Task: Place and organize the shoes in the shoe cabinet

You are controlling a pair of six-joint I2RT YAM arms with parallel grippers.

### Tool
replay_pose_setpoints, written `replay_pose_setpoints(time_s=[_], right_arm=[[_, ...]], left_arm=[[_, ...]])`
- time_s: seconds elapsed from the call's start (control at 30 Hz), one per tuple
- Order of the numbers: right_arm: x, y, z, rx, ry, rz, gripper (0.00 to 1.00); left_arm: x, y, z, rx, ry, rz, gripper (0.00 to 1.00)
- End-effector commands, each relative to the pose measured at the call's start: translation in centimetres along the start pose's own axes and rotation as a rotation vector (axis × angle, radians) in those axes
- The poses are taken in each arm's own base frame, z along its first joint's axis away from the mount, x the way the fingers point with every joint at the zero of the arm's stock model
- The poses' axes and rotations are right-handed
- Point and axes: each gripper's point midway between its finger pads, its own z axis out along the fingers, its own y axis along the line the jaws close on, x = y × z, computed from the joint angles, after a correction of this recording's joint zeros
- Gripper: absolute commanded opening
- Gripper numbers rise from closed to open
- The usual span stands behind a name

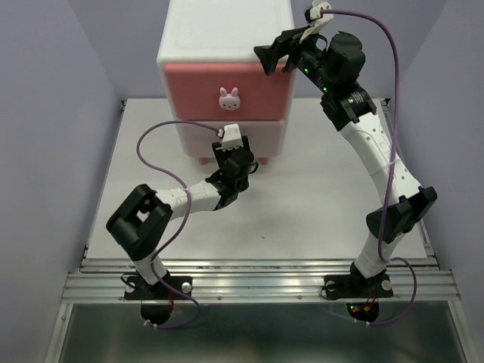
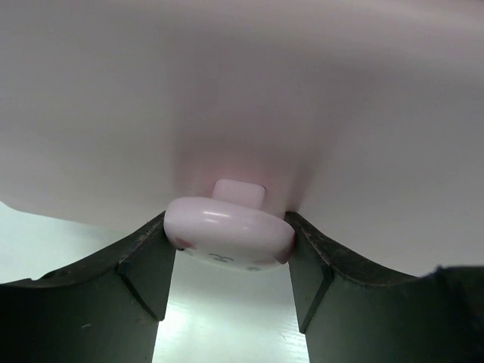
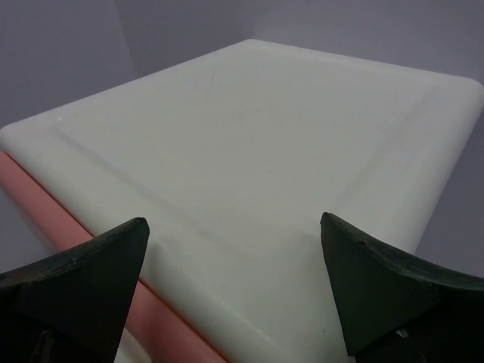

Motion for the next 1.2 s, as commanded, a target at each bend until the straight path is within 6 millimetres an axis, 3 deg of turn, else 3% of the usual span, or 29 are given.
replay_pose_setpoints(time_s=[0.0, 0.03, 0.13, 0.17, 0.33, 0.43, 0.5, 0.57, 0.6, 0.67, 0.7, 0.73, 0.77, 0.8, 0.87, 0.9, 0.93, 0.97, 1.07, 1.1, 1.17], right_arm=[[12.8, 1.2, -1.6, -0.007, 0.403, 0.175, 1.00], [12.5, 1.1, -1.7, 0.001, 0.398, 0.175, 1.00], [11.5, 1.1, -2.0, 0.011, 0.378, 0.176, 1.00], [11.2, 1.2, -2.1, 0.009, 0.372, 0.179, 1.00], [10.0, 1.5, -1.9, 0.001, 0.348, 0.197, 1.00], [7.6, 1.1, -1.4, 0.030, 0.284, 0.200, 1.00], [5.0, 0.3, -0.9, 0.071, 0.215, 0.193, 1.00], [3.0, -0.2, -0.8, 0.105, 0.160, 0.195, 1.00], [1.0, -1.1, -0.7, 0.156, 0.105, 0.190, 1.00], [-1.0, -2.1, -0.8, 0.218, 0.052, 0.188, 1.00], [-2.8, -3.7, -1.3, 0.318, -0.004, 0.195, 1.00], [-3.5, -4.9, -1.7, 0.373, -0.028, 0.203, 1.00], [-4.2, -6.7, -2.5, 0.443, -0.062, 0.244, 1.00], [-5.0, -8.7, -3.8, 0.530, -0.087, 0.269, 1.00], [-5.1, -11.7, -5.7, 0.617, -0.105, 0.376, 1.00], [-5.2, -15.1, -7.9, 0.707, -0.115, 0.395, 1.00], [-5.1, -16.0, -9.6, 0.740, -0.093, 0.409, 1.00], [-3.9, -18.2, -11.3, 0.811, -0.064, 0.407, 1.00], [0.1, -20.4, -15.4, 0.938, 0.078, 0.382, 1.00], [1.3, -21.3, -17.0, 0.981, 0.113, 0.383, 1.00], [3.2, -21.1, -18.6, 1.008, 0.182, 0.342, 1.00]], left_arm=[[-8.9, -0.1, 4.5, -0.110, -0.230, -0.151, 0.20], [-9.0, -0.2, 4.7, -0.119, -0.232, -0.138, 0.25], [-9.9, -0.2, 4.2, -0.101, -0.239, -0.161, 0.53], [-10.7, 0.1, 3.6, -0.098, -0.240, -0.174, 0.57], [-11.4, 2.4, 0.8, -0.137, -0.187, -0.181, 0.97], [-13.3, 3.4, -1.9, -0.103, -0.143, -0.181, 0.99], [-14.8, 3.9, -4.2, -0.040, -0.084, -0.220, 0.99], [-16.8, 4.5, -6.7, 0.026, -0.038, -0.216, 0.99], [-18.9, 4.8, -7.7, 0.041, -0.040, -0.239, 0.99], [-19.2, 6.9, -9.8, 0.021, 0.041, -0.194, 0.99], [-19.7, 7.5, -10.4, 0.017, 0.059, -0.199, 0.99], [-21.6, 7.7, -11.5, 0.042, 0.064, -0.218, 0.99], [-20.4, 9.2, -12.3, 0.006, 0.131, -0.158, 0.99], [-21.7, 10.2, -12.7, -0.025, 0.132, -0.217, 0.99], [-20.5, 12.6, -13.4, -0.084, 0.210, -0.202, 0.99], [-20.4, 13.3, -13.5, -0.100, 0.226, -0.230, 0.99], [-20.2, 15.2, -12.8, -0.153, 0.231, -0.248, 0.99], [-20.3, 15.4, -13.0, -0.124, 0.245, -0.291, 0.99], [-19.0, 18.2, -11.5, -0.164, 0.261, -0.394, 0.99], [-17.7, 18.4, -11.0, -0.150, 0.305, -0.408, 0.99], [-17.6, 20.2, -9.9, -0.194, 0.300, -0.429, 0.99]])
